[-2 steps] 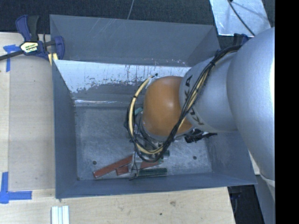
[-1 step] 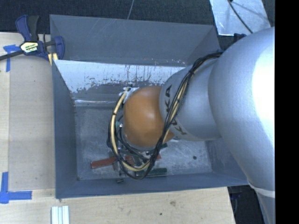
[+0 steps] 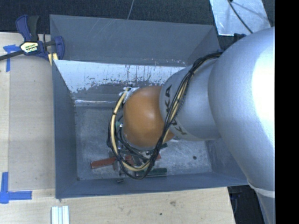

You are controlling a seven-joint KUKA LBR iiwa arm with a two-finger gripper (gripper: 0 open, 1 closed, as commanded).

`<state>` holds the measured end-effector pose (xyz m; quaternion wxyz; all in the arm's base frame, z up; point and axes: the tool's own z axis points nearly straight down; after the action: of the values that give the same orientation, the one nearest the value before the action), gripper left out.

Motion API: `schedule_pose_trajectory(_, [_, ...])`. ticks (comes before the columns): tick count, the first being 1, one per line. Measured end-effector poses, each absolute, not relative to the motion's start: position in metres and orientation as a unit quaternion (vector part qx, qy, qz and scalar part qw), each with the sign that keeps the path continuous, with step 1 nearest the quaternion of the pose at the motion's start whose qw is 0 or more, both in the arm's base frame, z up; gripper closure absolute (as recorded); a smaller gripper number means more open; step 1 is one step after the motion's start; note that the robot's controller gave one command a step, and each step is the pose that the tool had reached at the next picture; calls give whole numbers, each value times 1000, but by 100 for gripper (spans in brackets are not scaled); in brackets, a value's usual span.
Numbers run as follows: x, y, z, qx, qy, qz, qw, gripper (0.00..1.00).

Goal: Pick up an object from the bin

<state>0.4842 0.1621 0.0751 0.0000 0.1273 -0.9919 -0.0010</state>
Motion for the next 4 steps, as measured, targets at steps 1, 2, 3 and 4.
schedule_pose_trajectory(1, [488,166,142,127,-992,0,1,100])
schedule_pose_trajectory(2, [516,119,193,116,-993,0,-2,0])
schedule_pose_trajectory(3, [516,119,193,116,-993,0,-2,0])
schedule_pose_trajectory(4, [514,134,142,127,-992,-1,-5,0])
